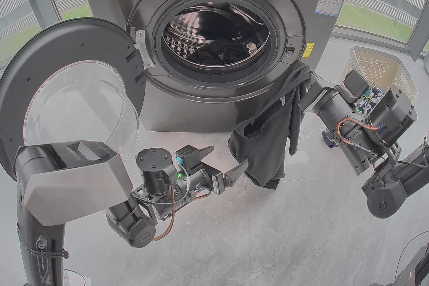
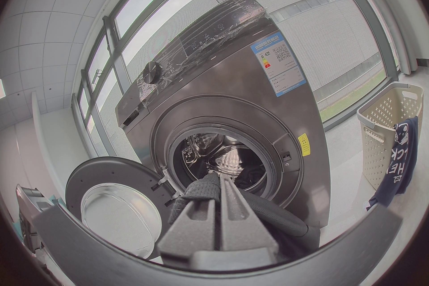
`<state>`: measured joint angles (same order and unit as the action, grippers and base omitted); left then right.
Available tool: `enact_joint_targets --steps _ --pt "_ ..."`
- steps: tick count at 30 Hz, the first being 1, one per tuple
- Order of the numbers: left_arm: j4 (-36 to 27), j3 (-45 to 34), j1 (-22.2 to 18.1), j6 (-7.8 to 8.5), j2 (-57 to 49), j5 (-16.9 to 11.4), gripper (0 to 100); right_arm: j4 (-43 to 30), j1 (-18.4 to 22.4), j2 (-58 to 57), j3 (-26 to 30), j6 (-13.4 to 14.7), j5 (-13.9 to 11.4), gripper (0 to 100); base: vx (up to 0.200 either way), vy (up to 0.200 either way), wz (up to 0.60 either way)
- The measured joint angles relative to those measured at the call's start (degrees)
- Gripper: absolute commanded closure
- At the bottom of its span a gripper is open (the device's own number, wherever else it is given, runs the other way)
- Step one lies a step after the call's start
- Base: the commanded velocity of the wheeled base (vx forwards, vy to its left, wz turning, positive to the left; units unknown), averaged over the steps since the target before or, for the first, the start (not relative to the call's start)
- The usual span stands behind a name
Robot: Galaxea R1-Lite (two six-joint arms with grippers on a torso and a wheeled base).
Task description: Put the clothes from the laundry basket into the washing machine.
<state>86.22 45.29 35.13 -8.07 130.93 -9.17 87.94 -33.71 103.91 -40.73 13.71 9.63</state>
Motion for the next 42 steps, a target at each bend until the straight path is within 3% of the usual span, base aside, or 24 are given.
enact_joint_targets --steps 4,11,19,30,31,42 --pt "-0.4 2.8 -0.2 0.77 1.6 0.0 0 0.0 -0.1 0.0 0.0 0.0 0.0 100 0.0 0.0 0.0" --pt "-1.0 11.2 -0.9 3.56 5.9 0.0 0 0.0 -0.3 0.0 0.2 0.0 0.0 100 0.0 0.0 0.0" --pt "-3.7 18.5 -0.9 4.68 9.6 0.0 0 0.0 -0.7 0.0 0.2 0.0 0.0 100 0.0 0.0 0.0" --pt "-4.3 25.7 -0.7 4.96 13.7 0.0 0 0.0 -0.9 0.0 0.2 0.0 0.0 100 0.0 0.0 0.0" --pt "-4.3 26.3 -0.7 4.96 14.0 0.0 100 0.0 -0.9 0.0 0.2 0.0 0.0 100 0.0 0.0 0.0" --pt "-3.5 29.3 -0.1 4.74 14.9 0.7 100 0.1 -0.8 0.1 0.5 0.0 0.0 100 0.0 0.0 0.0"
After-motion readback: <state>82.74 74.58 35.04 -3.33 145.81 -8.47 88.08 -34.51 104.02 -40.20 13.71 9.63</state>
